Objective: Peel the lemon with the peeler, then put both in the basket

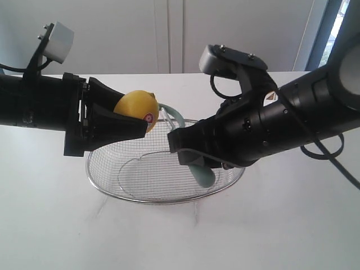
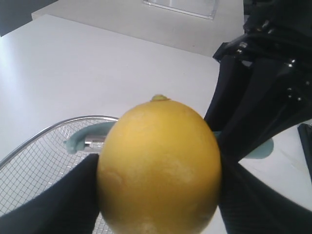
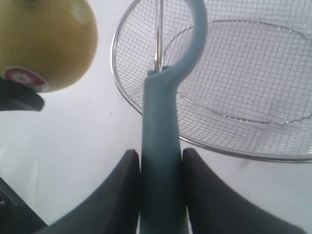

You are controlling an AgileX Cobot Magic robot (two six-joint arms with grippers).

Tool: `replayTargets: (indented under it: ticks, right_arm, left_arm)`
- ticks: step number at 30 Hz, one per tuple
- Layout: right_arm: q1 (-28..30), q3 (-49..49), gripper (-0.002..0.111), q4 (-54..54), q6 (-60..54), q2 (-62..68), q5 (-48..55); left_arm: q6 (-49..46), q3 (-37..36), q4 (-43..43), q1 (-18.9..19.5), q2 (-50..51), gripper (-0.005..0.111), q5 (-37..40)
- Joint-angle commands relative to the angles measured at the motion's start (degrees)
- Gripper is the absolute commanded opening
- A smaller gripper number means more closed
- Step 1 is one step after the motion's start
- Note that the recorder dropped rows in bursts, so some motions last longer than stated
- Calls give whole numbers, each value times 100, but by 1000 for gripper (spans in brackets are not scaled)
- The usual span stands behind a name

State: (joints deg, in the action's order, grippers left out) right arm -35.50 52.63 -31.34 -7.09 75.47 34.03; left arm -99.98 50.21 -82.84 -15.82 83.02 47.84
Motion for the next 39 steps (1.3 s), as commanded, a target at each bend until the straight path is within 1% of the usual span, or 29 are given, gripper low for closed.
replayTargets:
  ticks: [1,14,31,39]
  right_arm:
    - [17,-4,0,72,-33,151,-21]
    - [17,-4,0,255,-57,519,18]
    - [17,-4,0,424,-57,699,29]
    - [17,-4,0,1213,-31,699,-20]
  left_arm:
    - [-51,-39,-232,-29,-26,0,160]
    - [-49,-39,-244,-29,-26,0,160]
    - [-49,-39,-244,-29,-26,0,160]
    - [-89,-39,-244,-29,-26,0,172]
